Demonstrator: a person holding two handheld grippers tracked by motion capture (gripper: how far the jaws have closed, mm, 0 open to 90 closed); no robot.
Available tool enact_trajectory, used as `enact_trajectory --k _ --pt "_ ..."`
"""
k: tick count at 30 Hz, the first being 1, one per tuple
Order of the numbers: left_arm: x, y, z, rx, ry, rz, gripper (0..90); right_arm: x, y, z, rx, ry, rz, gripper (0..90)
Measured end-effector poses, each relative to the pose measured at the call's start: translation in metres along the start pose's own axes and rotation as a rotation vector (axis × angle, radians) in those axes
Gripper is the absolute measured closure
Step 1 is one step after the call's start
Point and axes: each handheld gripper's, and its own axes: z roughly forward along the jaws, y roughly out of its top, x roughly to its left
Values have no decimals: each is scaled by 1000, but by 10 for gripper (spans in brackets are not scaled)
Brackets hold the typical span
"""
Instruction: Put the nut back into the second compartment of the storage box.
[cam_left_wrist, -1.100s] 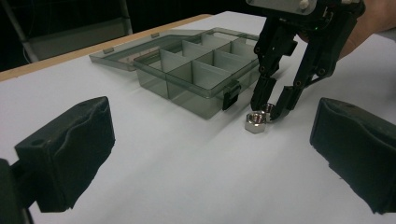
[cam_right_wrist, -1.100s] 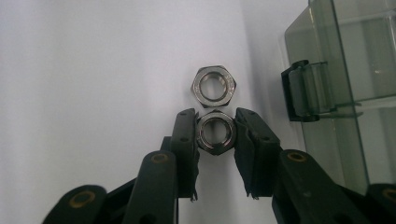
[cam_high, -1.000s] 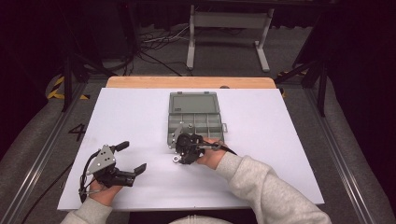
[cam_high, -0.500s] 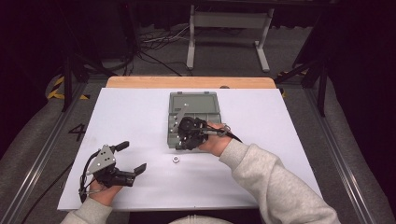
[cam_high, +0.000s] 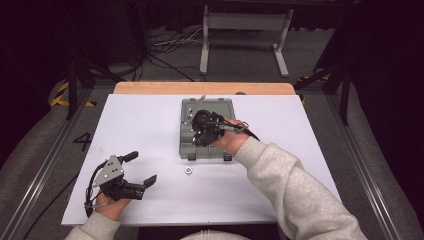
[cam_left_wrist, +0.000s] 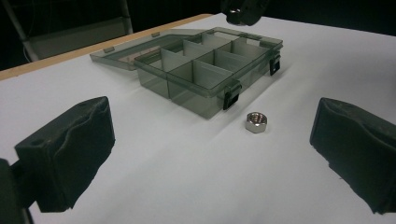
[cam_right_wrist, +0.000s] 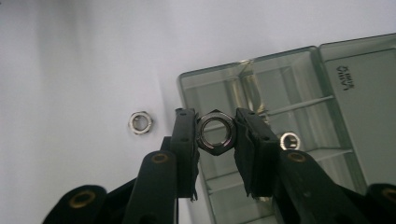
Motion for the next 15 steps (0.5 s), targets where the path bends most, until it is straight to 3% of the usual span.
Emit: enact_trajectory --k 8,15 --pt "0 0 0 3 0 4 7 -20 2 -2 -39 -25 55 701" --pt "1 0 0 2 -3 0 7 -42 0 4 -54 -74 111 701"
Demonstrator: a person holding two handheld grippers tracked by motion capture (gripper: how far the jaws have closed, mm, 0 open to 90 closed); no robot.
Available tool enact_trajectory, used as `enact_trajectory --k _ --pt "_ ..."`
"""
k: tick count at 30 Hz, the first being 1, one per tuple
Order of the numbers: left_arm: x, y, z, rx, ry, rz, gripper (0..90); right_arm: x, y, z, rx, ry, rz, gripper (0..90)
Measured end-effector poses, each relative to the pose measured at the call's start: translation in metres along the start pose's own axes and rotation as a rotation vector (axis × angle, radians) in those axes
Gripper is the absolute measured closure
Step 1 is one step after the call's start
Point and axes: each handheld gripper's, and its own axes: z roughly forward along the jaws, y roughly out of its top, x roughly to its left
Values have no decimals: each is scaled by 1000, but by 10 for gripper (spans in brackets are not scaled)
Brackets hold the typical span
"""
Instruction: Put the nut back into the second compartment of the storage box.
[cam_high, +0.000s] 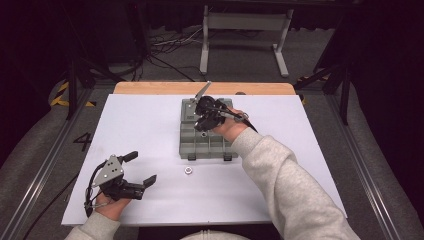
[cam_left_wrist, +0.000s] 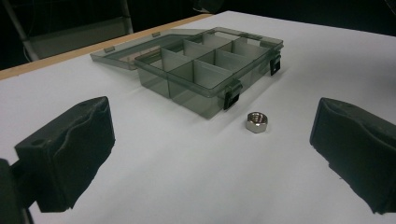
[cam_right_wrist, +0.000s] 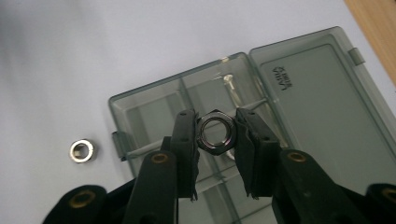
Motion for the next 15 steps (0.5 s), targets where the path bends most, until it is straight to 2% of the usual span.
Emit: enact_trajectory --k 5,11,15 --pt "0 0 0 1 0 0 7 -9 0 -1 -18 -30 27 701" --pt "0 0 0 0 0 0 8 -25 -5 7 -28 -70 84 701" --pt "0 0 0 2 2 -2 7 -31 -7 13 -34 -78 110 701"
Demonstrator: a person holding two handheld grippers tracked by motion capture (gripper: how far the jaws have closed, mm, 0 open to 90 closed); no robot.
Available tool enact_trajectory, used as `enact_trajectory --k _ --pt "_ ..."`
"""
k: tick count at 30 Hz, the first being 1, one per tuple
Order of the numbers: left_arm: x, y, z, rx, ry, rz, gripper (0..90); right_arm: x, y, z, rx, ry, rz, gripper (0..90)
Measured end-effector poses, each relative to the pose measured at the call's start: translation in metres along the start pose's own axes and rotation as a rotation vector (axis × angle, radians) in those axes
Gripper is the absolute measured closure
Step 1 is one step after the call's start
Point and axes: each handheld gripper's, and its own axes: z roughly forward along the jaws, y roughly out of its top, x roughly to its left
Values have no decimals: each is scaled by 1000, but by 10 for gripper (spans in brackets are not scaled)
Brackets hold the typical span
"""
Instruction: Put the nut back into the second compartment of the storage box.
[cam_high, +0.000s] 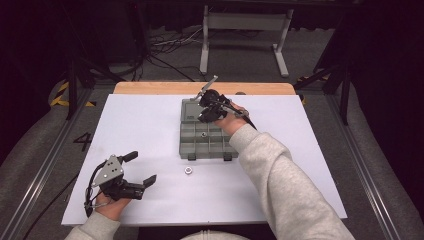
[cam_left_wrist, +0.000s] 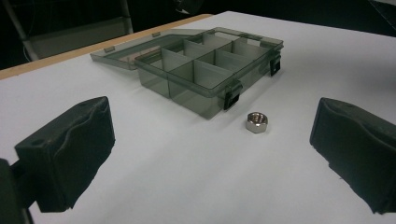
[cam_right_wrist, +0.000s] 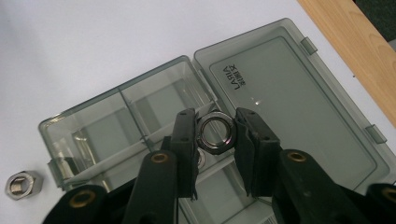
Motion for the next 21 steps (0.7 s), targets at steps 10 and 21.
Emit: enact_trajectory --k 10,21 --pt "0 0 0 0 -1 0 7 -2 -8 27 38 5 50 701" --pt "0 0 0 -1 -2 -6 8 0 -12 47 82 -3 58 700"
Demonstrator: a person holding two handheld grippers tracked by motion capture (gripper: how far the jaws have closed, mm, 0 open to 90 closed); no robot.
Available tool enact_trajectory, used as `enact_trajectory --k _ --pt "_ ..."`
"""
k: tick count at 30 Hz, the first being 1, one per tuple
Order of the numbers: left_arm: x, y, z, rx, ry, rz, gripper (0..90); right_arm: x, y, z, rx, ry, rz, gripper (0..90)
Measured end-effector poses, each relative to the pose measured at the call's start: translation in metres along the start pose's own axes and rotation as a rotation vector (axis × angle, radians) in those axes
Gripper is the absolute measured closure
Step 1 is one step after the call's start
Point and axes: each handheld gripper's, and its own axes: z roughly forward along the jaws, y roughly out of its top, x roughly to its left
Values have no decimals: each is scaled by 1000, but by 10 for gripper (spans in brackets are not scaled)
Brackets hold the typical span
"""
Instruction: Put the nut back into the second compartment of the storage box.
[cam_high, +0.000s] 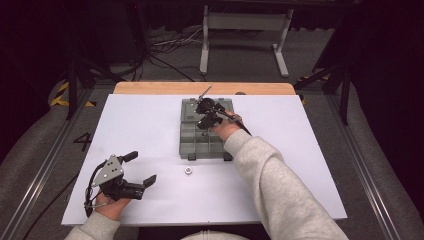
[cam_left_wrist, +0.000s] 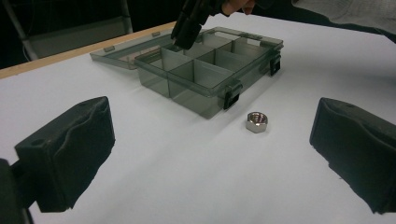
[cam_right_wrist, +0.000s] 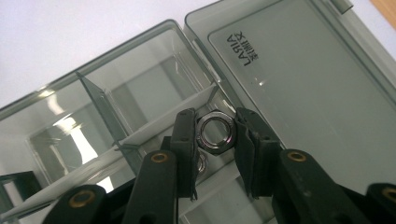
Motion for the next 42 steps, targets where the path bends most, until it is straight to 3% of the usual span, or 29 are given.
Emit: enact_trajectory --k 13,14,15,22,26,34,42 --pt "0 0 0 3 1 3 8 1 -4 8 19 -1 -5 668" --pt "0 0 0 2 1 3 8 2 -4 4 2 -11 -10 561" --pt "0 0 0 2 0 3 8 2 -4 4 2 -11 -10 561" --pt "0 0 0 0 -2 2 8 9 -3 -20 -62 -6 -28 281" --pt "0 0 1 0 1 5 8 20 -4 -35 -79 4 -70 215" --pt "0 0 1 -2 2 7 8 49 -11 -62 -120 28 -157 187" --pt "0 0 1 2 -1 6 8 83 -22 -68 -113 81 -244 181"
